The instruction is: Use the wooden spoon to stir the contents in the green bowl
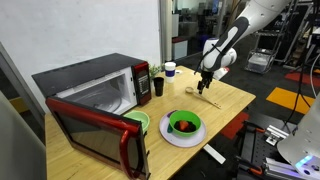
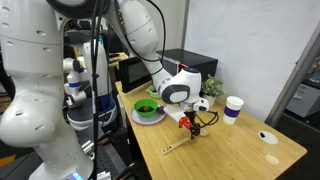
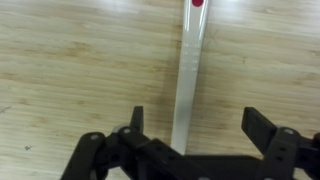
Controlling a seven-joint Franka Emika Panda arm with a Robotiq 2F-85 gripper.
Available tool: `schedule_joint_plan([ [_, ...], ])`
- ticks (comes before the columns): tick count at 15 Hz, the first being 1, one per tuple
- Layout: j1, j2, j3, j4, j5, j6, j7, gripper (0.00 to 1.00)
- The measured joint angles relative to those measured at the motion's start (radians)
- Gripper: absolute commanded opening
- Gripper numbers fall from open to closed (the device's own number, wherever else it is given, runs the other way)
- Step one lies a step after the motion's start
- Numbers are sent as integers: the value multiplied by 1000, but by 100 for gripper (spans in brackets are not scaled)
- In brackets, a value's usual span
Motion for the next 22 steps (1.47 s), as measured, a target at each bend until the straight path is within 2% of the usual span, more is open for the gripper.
schedule_joint_plan([
  [4, -10, 6, 15, 11, 19, 1, -9, 100],
  [11, -45, 66, 70, 86, 117, 0, -53, 100],
  [19, -48, 73, 67, 87, 115, -11, -26, 100],
  [22, -51, 72, 73, 88, 123, -62, -32, 100],
])
